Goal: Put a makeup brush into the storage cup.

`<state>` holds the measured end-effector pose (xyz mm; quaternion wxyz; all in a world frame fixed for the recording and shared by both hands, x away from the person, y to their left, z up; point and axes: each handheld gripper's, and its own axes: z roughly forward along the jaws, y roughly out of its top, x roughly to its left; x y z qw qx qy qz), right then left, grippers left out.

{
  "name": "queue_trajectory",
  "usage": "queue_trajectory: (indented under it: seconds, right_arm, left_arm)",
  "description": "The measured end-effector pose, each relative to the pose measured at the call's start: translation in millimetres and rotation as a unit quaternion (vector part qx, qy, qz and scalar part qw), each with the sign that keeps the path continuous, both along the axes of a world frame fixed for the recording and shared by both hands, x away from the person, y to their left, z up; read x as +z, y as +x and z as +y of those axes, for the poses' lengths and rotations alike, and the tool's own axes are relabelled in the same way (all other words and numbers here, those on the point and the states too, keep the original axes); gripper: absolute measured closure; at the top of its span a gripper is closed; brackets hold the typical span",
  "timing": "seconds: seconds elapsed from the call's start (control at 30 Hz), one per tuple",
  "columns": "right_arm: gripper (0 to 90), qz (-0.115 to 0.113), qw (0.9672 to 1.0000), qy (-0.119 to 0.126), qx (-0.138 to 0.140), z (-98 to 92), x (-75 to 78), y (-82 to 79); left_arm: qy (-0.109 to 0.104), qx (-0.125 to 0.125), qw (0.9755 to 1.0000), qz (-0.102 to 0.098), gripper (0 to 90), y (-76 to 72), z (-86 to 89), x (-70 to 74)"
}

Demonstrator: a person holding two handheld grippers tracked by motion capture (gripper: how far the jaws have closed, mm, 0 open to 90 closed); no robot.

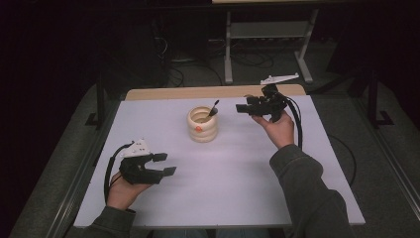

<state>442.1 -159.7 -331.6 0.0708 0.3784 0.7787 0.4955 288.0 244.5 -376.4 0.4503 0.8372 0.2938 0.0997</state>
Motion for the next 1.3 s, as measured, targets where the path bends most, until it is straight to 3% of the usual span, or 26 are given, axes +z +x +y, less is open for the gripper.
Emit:
queue_trajectory:
  seconds: [0.53, 0.87, 1.3]
  right_arm:
    - [32.2, 0.002, 1.0000, 0.000, 0.000, -8.9, -4.1, -14.7]
    - [30.8, 0.010, 0.9999, 0.008, 0.006, -8.0, -13.6, -19.5]
    - [28.7, 0.009, 0.9997, 0.011, 0.019, -14.8, -24.5, -37.2]
  left_arm:
    - [-0.002, 0.011, 0.9999, -0.004, 36.9, -0.1, 2.1, 0.9]
    - [-0.007, 0.017, 0.9998, -0.002, 35.8, 1.1, 3.8, -0.4]
    - [-0.011, 0.028, 0.9995, -0.006, 32.8, 1.4, 5.1, -0.7]
